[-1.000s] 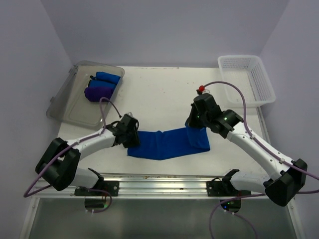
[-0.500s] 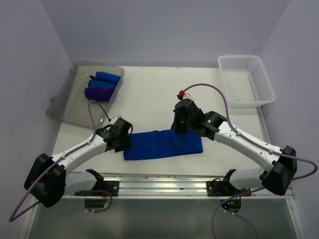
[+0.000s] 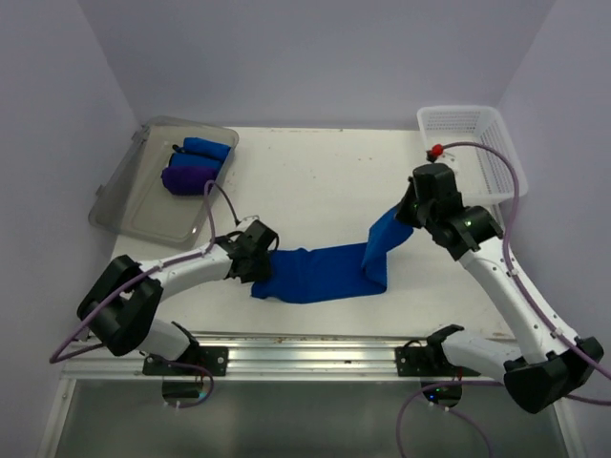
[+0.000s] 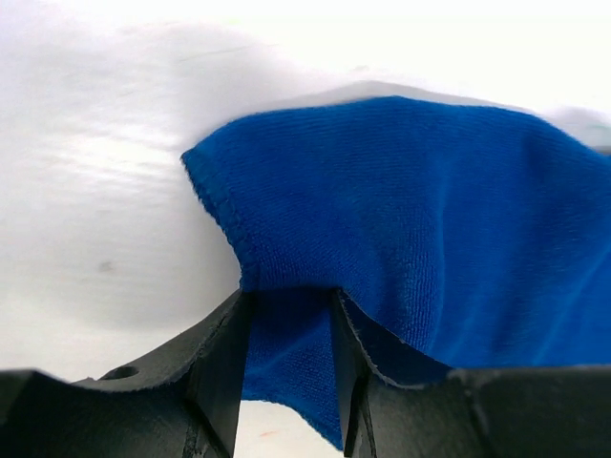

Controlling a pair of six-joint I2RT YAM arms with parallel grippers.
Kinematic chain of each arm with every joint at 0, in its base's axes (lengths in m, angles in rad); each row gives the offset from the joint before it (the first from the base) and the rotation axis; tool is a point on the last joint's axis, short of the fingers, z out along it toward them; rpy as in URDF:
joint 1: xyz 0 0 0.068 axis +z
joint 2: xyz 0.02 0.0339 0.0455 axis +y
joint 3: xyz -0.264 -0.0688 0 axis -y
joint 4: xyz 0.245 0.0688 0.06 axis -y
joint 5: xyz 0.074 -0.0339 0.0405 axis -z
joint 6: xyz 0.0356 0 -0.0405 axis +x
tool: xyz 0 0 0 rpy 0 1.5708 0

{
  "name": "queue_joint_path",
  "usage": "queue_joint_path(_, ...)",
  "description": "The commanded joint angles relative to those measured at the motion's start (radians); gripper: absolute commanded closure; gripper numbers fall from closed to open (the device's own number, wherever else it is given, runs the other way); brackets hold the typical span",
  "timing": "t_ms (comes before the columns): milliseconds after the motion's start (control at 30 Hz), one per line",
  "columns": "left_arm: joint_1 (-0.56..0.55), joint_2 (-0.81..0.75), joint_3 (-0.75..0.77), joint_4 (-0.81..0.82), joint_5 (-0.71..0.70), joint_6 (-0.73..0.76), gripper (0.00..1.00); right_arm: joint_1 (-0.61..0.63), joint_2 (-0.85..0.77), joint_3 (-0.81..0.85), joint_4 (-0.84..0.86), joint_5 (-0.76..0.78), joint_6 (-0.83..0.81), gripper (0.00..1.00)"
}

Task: Roll the towels
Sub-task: Fold the towel

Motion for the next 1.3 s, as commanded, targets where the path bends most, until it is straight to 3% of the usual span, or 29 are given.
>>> queue_joint_path(0,-0.055,0.118,0.029,0.113,0.063,-0.013,0.58,-0.168,-0.028,0.01,-0.064,-0.005,-0.105,1.0)
queue_joint_path(300,-0.118,0.236,0.159,0.113,0.067,-0.012,0.59,-0.557,-0.069,0.013,-0.101,-0.137,-0.257,1.0)
queue_joint_path(567,-0.115,0.195,0.199,0.03,-0.025,0.013,0.57,-0.612,-0.037,0.111,-0.122,-0.124,-0.257,1.0)
queue_joint_path(933,-0.114,0.147,0.219,-0.007,-0.025,0.04,0.57,-0.678,-0.019,0.178,-0.151,-0.101,-0.277,1.0)
queue_joint_path(1267,-0.111,0.115,0.213,-0.044,-0.047,0.054,0.56,-0.681,-0.029,0.193,-0.13,-0.206,-0.306,1.0)
